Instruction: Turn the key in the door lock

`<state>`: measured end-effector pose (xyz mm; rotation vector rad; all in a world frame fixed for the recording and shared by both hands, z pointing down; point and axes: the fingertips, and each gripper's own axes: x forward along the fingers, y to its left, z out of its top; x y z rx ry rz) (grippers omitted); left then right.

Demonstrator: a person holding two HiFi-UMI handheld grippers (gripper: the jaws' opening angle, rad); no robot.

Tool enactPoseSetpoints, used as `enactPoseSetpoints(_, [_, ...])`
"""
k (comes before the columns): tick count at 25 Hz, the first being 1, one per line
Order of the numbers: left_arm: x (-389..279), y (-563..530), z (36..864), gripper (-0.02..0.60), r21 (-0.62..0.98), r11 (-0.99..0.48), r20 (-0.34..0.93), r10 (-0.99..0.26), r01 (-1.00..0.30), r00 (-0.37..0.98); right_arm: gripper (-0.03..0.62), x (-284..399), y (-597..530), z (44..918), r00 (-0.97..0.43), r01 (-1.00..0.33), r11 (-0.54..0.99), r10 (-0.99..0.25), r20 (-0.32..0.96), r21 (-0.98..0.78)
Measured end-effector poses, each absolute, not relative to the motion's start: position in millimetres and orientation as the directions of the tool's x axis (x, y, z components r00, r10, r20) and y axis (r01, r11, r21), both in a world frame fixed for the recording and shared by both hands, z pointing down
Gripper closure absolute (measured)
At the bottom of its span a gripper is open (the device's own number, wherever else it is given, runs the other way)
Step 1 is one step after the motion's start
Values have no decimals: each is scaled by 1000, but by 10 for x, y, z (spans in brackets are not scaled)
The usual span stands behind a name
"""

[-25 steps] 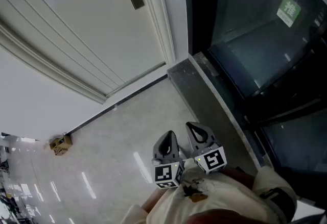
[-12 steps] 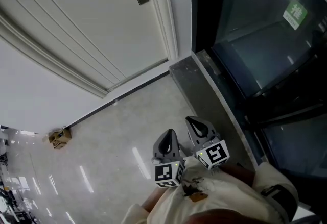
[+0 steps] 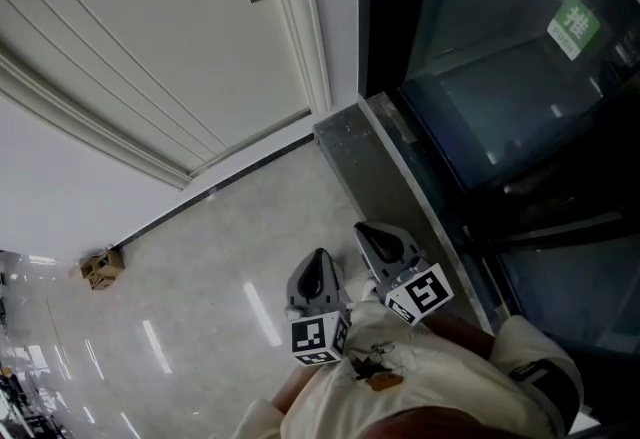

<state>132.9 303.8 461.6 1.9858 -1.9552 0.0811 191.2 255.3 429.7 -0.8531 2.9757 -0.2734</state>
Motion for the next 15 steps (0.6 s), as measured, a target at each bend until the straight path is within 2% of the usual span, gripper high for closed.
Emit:
enactPoseSetpoints(7, [844,2148,4707,575,231,8,252,-966,-973,52,586,1360,1710,4446,-849,-527,834,-526,54,-163])
enactPoseSetpoints(11, [184,1287,4787,575,210,-24,220,-973,-977,71,586,720,929,4525,-846,-532,836,-532,34,-136])
enactPoseSetpoints(15, [-619,459,4560,575,165,-66,207,-973,-984,100,586,-85,137,4626,-849,-528,834,-519,100,-157])
